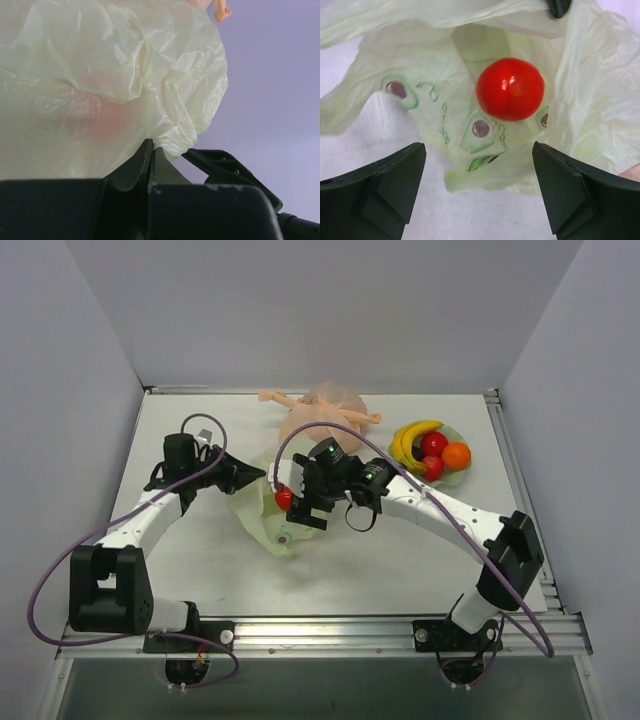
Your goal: Place the fake fruits into the plastic bag and tie a complex knot
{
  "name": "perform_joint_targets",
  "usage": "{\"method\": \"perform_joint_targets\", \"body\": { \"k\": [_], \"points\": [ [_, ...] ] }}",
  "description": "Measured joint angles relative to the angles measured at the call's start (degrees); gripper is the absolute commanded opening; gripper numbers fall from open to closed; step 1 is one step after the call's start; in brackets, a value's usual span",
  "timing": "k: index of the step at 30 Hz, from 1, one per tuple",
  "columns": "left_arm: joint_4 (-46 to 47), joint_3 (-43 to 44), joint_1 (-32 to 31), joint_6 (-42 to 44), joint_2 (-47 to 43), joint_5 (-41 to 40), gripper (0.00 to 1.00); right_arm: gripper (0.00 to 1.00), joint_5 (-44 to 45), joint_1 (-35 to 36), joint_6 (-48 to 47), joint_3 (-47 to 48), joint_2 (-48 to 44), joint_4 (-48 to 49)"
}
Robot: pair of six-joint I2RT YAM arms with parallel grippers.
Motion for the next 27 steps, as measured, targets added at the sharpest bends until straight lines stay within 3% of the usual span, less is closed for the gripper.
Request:
{"method": "perform_joint_targets", "body": {
  "k": [5, 9, 14, 19, 21, 22, 24, 25, 27],
  "points": [
    [0.7, 0.0, 0.0, 0.0, 0.0, 0.1, 0.0, 0.84, -4.0, 1.1, -12.0, -2.1, -4.5, -7.5],
    [1.9, 0.0, 0.0, -0.3, 0.1, 0.5, 0.0, 0.82, -3.3, 3.8, -18.4, -7.3, -4.0, -7.4],
    [3.1, 0.0, 0.0, -1.0, 0.5, 1.0, 0.0, 0.84, 2.5, 6.8, -22.1, -13.6, -0.7, 0.5],
    [4.3, 0.0, 0.0, -1.3, 1.1, 1.2, 0.0, 0.82, 9.6, 8.2, -25.0, -21.3, 2.8, 18.2],
    [4.7, 0.0, 0.0, -1.4, 1.1, 1.3, 0.0, 0.7, 11.2, 8.0, -26.1, -23.5, 5.1, 23.5],
    [4.8, 0.0, 0.0, -1.4, 1.1, 1.3, 0.0, 0.47, 11.7, 8.0, -26.5, -24.0, 6.2, 25.4],
    [4.8, 0.0, 0.1, -1.4, 1.1, 1.4, 0.0, 0.21, 12.7, 7.5, -27.4, -24.1, 7.1, 29.3],
    [4.8, 0.0, 0.2, -1.4, 1.1, 1.5, 0.0, 0.0, 13.2, 7.1, -27.8, -24.1, 7.2, 30.6],
    [4.6, 0.0, 0.4, -0.8, 1.1, 1.6, 0.0, 0.0, 14.5, 6.4, -28.0, -24.1, 6.8, 31.6]
  ]
}}
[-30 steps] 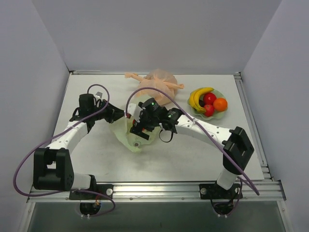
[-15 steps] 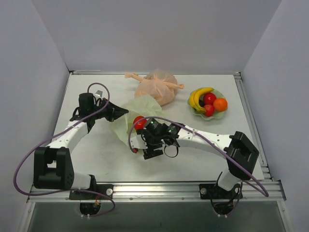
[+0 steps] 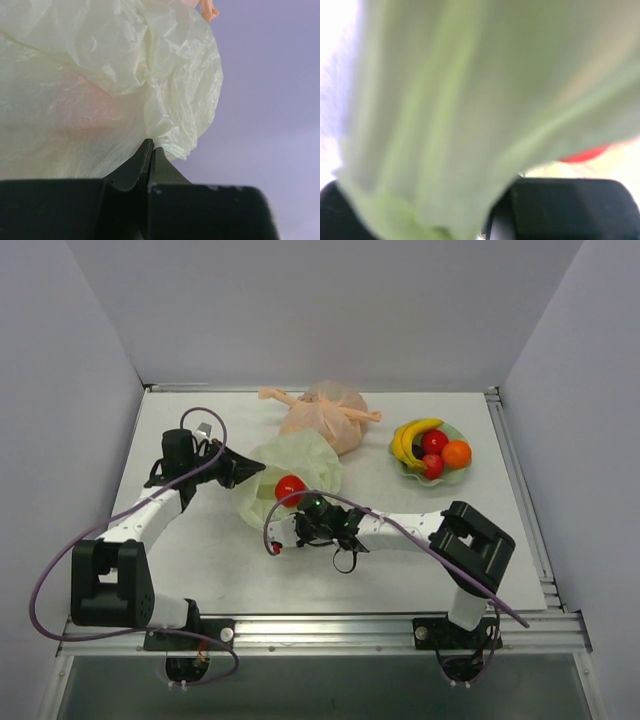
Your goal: Place the fake fruits into the plastic bag and tie a complex knot
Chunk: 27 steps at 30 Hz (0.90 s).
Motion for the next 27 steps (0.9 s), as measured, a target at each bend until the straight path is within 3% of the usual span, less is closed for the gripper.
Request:
{"method": "perform_joint_targets", "body": {
  "k": [2, 5, 11, 19, 20, 23, 24, 27],
  "points": [
    [-1.0, 0.4, 0.2, 1.5, 0.0, -0.1, 0.0, 0.0, 0.9, -0.5, 0.3, 0.3, -1.4, -2.4],
    [-4.8, 2.7, 0.3, 5.7, 0.0, -0.8, 0.0, 0.0, -1.0, -1.8, 2.1, 5.1, -5.7, -14.0],
    [-15.9, 12.0, -0.5, 18.7, -0.1, -6.8, 0.0, 0.0, -8.1, -3.3, 1.0, 14.5, -20.0, -29.4],
    [-24.7, 15.0, -10.0, 35.8, -3.6, -16.1, 0.0, 0.01, -13.0, -6.2, -3.7, 11.6, -24.0, -42.6],
    [-25.5, 15.0, -11.5, 38.1, -3.8, -16.7, 0.0, 0.05, -13.2, -6.3, -3.6, 10.7, -24.0, -43.5],
    [-27.5, 15.0, -12.6, 42.9, -3.7, -17.0, 0.0, 0.29, -13.7, -5.2, -2.2, 8.3, -24.0, -45.8],
    [-28.1, 15.0, -12.5, 44.2, -3.7, -17.0, 0.0, 0.46, -13.8, -4.5, -1.3, 8.0, -24.0, -46.4],
    [-29.3, 15.0, -12.2, 47.3, -3.5, -15.8, 0.0, 0.63, -14.4, -3.5, 2.0, 7.9, -24.9, -47.2]
  ]
}}
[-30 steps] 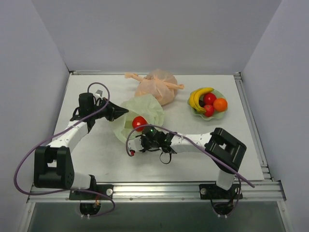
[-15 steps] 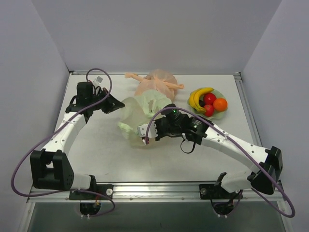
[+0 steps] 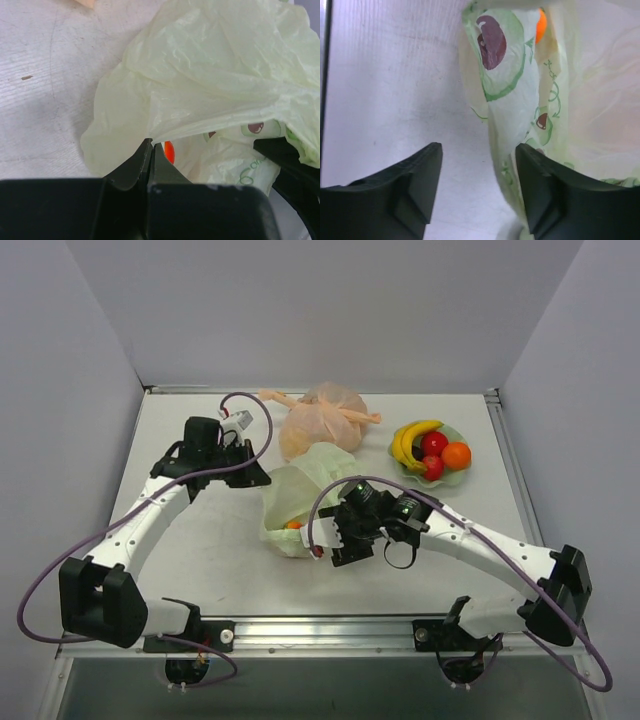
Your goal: Place the fake fruits into the plastic bag and tie a complex knot
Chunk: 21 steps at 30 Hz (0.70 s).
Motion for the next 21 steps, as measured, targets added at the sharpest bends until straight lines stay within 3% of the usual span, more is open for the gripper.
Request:
{"method": "perform_joint_targets", "body": {
  "k": [3, 10, 16, 21],
  "points": [
    [-0.5, 0.0, 0.8, 1.0, 0.0, 3.0, 0.0, 0.71, -0.5, 0.0, 4.8, 0.4, -3.4, -0.7],
    [-0.1, -1.9, 5.4, -1.3, -1.6, 7.9, 0.0, 0.76, -5.6, -3.1, 17.2, 7.9, -14.7, -4.3],
    [4.0, -9.7, 9.6, -9.7, -3.7, 10.3, 0.0, 0.75, -11.1, -20.7, 31.6, 11.8, -16.0, -4.8],
    [7.5, -14.4, 12.0, -16.6, -6.6, 11.1, 0.0, 0.73, -15.2, -42.2, 45.6, 17.5, -4.0, -4.6]
  ]
}}
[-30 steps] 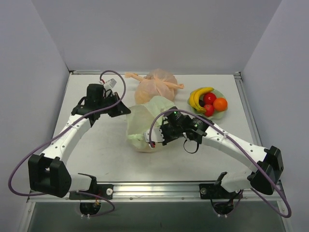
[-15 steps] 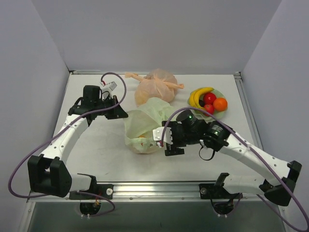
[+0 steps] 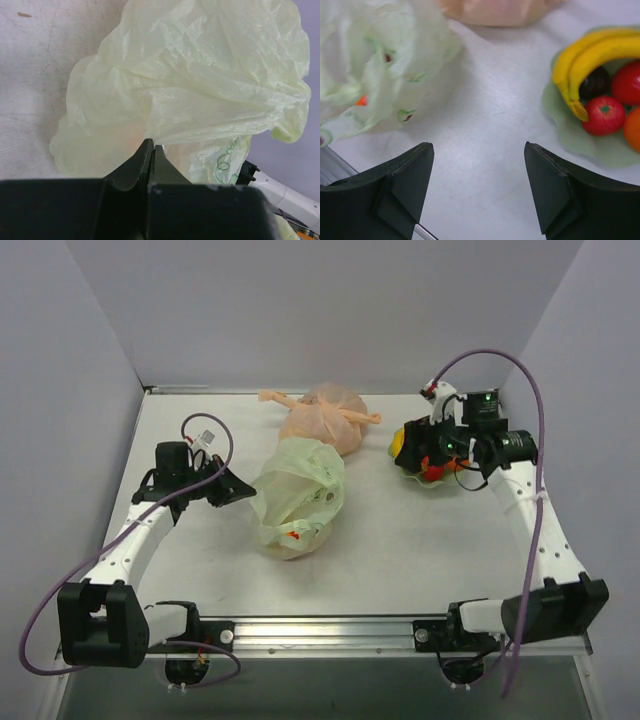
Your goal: Place the fake fruits into the plastic bag and tie a complex knot
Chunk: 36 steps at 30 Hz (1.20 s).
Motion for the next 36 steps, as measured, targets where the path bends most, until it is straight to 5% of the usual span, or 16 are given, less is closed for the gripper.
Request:
{"method": "perform_joint_targets", "body": {
  "k": [7, 20, 36],
  "points": [
    [7.0, -5.5, 2.6, -2.6, -0.3, 4.6, 0.0, 0.7, 2.9, -12.7, 10.7, 8.5, 15.2, -0.2],
    [4.8, -5.4, 3.2, 3.5, -2.6, 6.3, 0.0, 0.8, 4.0, -12.3, 22.1, 13.7, 30.1, 5.4],
    [0.7, -4.9, 6.1, 6.9, -3.7, 5.7, 0.0, 0.8, 4.4, -8.3, 23.2, 12.8, 38.1, 11.2]
  ]
}}
